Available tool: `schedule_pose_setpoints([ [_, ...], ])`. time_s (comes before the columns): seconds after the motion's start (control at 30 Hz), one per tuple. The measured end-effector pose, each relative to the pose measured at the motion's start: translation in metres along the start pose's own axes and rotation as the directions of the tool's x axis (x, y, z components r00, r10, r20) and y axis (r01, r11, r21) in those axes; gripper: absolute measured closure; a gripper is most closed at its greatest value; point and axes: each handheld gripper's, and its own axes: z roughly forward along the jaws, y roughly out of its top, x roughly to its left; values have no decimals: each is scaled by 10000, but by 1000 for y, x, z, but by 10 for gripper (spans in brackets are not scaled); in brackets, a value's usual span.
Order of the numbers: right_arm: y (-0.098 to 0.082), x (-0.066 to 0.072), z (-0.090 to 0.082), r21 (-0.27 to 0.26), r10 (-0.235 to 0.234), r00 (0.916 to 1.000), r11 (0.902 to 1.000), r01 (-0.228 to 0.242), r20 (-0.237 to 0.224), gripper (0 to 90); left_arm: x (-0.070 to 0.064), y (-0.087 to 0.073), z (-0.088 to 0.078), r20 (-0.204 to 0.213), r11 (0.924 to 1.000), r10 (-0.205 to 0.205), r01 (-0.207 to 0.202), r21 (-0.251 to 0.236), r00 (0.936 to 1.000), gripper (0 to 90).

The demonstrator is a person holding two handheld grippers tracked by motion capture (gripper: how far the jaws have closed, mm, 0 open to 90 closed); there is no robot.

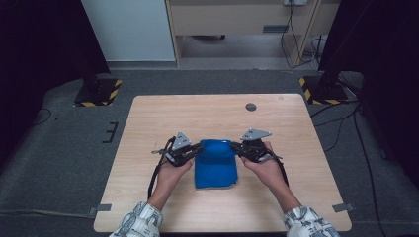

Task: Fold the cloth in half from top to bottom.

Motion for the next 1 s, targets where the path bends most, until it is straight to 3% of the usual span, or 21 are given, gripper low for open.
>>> schedule_pose_setpoints([
  [0.6, -10, 10, -3, 99, -199, 9997, 9998, 200, -133, 835, -5, -11, -7, 199, 10000, 58, -59, 39, 9998, 791],
  [0.83, -17, 15, -6, 238, -354, 9992, 9991, 358, -178, 826, -6, -17, -9, 351, 9998, -192, 188, 110, 9992, 764],
  [1.0, -25, 18, -5, 286, -306, 9992, 9991, 313, -245, 818, -9, -21, -11, 320, 9997, -72, 64, 245, 9995, 738],
])
